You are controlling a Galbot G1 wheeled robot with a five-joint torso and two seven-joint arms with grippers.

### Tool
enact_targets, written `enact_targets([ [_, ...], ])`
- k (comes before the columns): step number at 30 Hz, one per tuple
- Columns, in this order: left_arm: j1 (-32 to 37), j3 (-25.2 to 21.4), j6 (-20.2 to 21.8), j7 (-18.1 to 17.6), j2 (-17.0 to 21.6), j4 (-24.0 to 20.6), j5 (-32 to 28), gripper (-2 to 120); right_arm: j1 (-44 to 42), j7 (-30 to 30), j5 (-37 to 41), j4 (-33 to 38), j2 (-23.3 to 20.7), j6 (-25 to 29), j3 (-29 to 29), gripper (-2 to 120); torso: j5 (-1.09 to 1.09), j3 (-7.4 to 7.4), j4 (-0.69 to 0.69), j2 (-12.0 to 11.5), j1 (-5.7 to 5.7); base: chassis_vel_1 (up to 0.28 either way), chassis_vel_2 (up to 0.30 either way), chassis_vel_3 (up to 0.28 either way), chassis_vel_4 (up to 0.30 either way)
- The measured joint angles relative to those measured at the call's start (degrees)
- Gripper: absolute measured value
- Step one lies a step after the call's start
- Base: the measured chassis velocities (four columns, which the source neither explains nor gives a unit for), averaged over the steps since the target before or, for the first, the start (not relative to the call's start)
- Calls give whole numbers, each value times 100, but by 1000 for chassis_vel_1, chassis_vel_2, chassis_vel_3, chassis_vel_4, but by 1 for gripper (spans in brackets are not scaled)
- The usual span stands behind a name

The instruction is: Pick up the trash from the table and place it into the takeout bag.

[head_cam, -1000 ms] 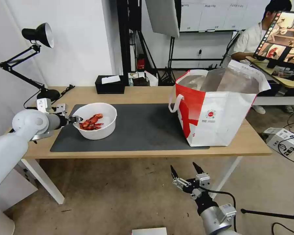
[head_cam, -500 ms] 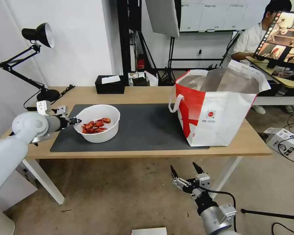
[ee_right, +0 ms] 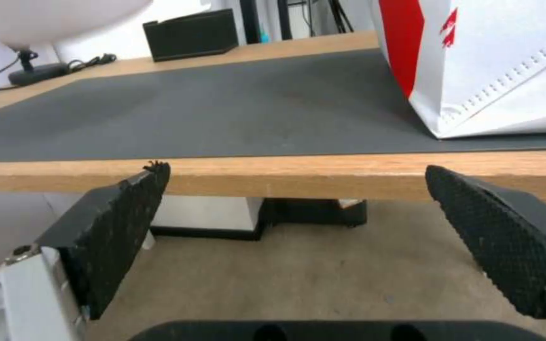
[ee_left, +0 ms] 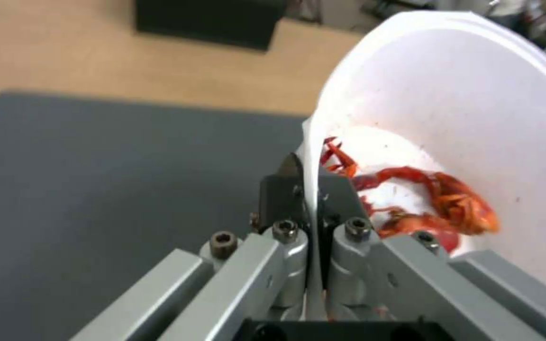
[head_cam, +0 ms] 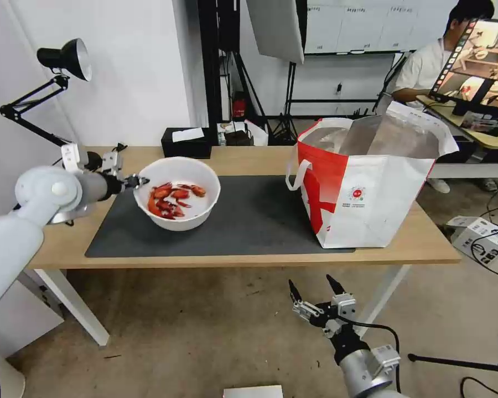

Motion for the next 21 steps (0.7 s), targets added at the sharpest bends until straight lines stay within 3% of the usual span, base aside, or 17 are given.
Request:
enact_targets([
  [10,-1393,825,-2,-482,-683,73,-466,0,0,0,0,0,0,0,0,100,-1,0,-1,0,0,0,0,0,0],
  [16,-2716,1498,-63,-648,-1291,531,-648,0,0,0,0,0,0,0,1,100,3,0,-3,0,0,0,0,0,0],
  [21,-3122,1711,-74,-663,-1626,816,-656,0,0,0,0,0,-1,0,0,100,-1,0,-1,0,1,0,0,0,0],
])
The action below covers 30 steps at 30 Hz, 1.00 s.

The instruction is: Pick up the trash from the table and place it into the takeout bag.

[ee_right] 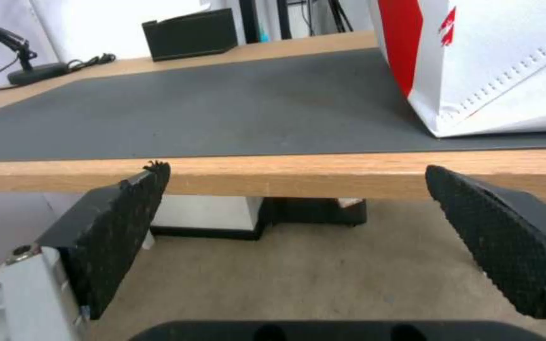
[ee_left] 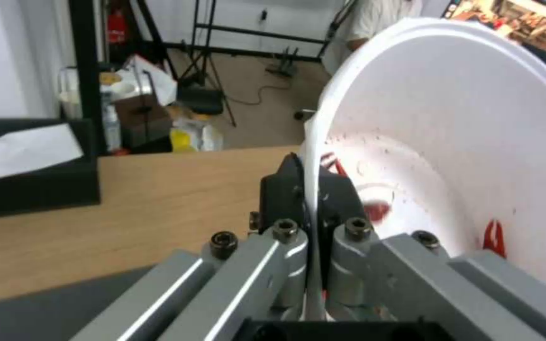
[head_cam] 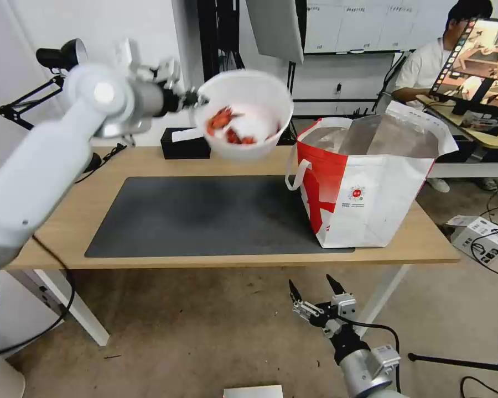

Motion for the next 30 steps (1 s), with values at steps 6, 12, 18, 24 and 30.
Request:
enact_targets([
  [6,-465,254,-1,-47,-776,499,2,0,0,0,0,0,0,0,0,100,1,0,0,0,0,0,0,0,0],
  [12,-673,377,0,-159,-1276,780,13,0,0,0,0,0,0,0,0,100,2,0,-1,0,0,0,0,0,0],
  [18,-709,401,1,-361,-1791,1063,76,0,0,0,0,0,0,0,0,100,1,0,1,0,0,0,0,0,0],
  [24,-709,438,-13,-561,-2224,1344,204,0,0,0,0,0,0,0,0,100,1,0,0,0,0,0,0,0,0],
  [30,-643,488,-194,-772,-2745,1743,564,0,0,0,0,0,0,0,0,100,1,0,1,0,0,0,0,0,0],
])
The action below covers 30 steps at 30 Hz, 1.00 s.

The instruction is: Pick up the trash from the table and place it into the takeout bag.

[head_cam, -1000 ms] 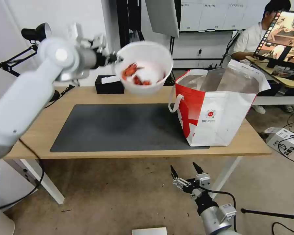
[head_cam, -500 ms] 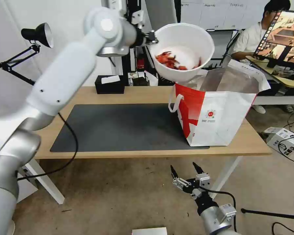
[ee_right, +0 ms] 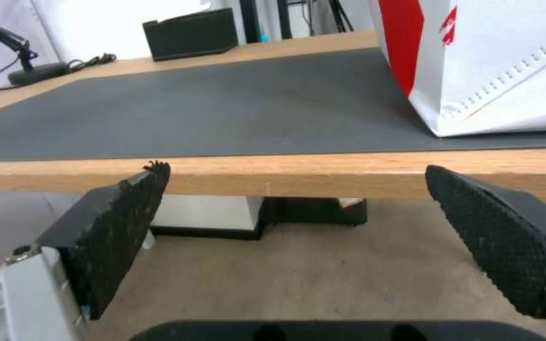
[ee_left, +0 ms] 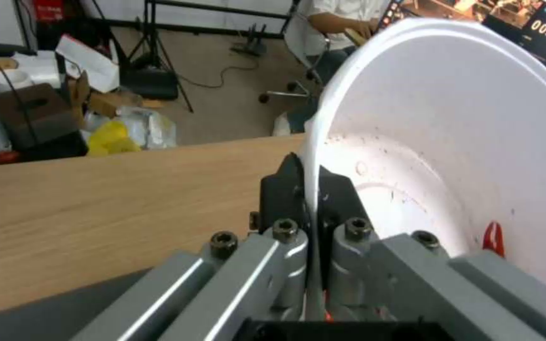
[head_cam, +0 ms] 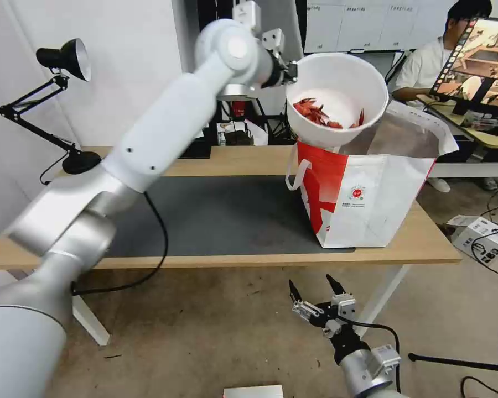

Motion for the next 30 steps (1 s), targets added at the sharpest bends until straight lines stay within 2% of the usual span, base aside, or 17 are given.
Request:
enact_targets([
  [2,78,88,-272,-12,-376,238,346,0,0,0,0,0,0,0,0,100,0,0,0,0,0,0,0,0,0],
  [6,129,103,-474,-8,-630,388,605,0,0,0,0,0,0,0,0,100,0,0,-1,0,0,0,0,0,0],
  [9,240,302,-1006,86,-838,537,1276,0,0,0,0,0,0,0,0,100,1,0,-2,0,0,0,0,0,0],
  [10,240,302,-1006,86,-838,537,1276,0,0,0,0,0,0,0,0,100,1,0,-2,0,0,0,0,0,0],
  [13,378,563,-1393,422,-765,461,1822,0,0,0,0,0,0,0,0,100,0,0,-1,0,0,0,0,0,0],
  [17,447,721,-1587,630,-658,359,2070,0,0,0,0,0,0,0,0,100,-1,0,1,0,0,0,0,0,0],
  [19,522,927,-1715,900,-474,125,2283,0,0,0,0,0,0,0,0,100,-1,0,1,0,0,0,0,0,0],
  [27,557,1073,-1657,1222,-256,-144,2274,0,0,0,0,0,0,0,0,100,-2,0,0,0,-1,0,0,0,0],
  [30,558,1085,-1474,1295,-236,-201,2132,0,0,0,0,0,0,0,0,100,-1,0,0,0,-1,0,0,0,0],
])
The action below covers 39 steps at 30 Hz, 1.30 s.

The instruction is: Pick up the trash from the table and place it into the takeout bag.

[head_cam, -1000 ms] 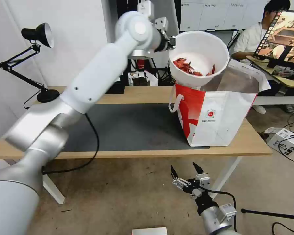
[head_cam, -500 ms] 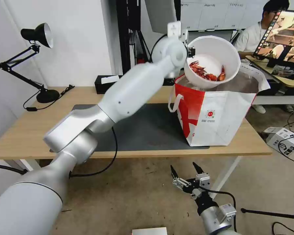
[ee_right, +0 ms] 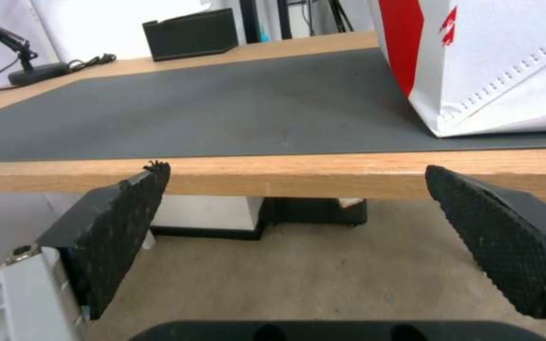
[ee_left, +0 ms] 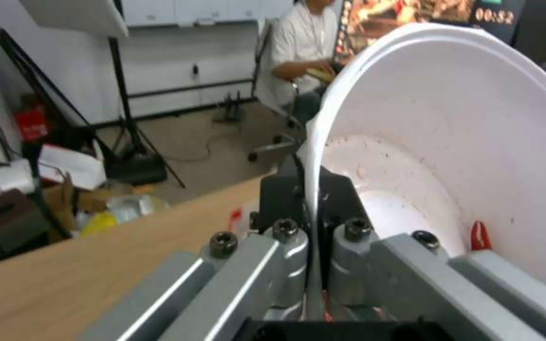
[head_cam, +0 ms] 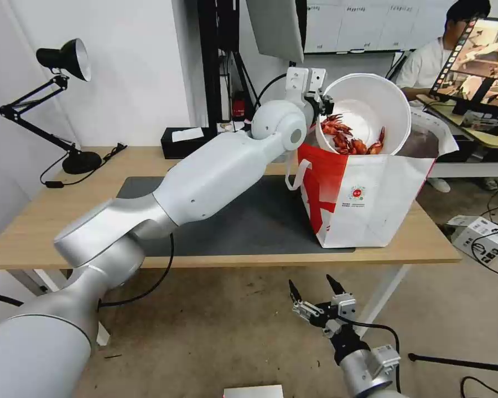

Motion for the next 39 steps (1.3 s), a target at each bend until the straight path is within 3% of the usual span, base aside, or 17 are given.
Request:
enact_targets([
  [9,-36,-31,857,165,11,-12,-512,0,0,0,0,0,0,0,0,100,0,0,0,0,0,0,0,0,0],
  [18,-16,-31,1169,298,5,-56,-667,0,0,0,0,0,0,0,0,100,0,0,0,0,0,0,0,0,0],
  [23,41,-61,1350,571,64,-178,-763,19,0,0,0,0,0,0,0,100,0,0,0,0,0,0,0,0,0],
  [32,88,-154,1438,595,36,-148,-881,49,0,0,0,0,0,0,0,100,0,0,0,0,0,0,0,0,0],
  [39,119,-247,1115,557,316,-389,-966,77,0,0,0,0,0,0,0,100,0,0,-1,0,0,0,0,0,0],
])
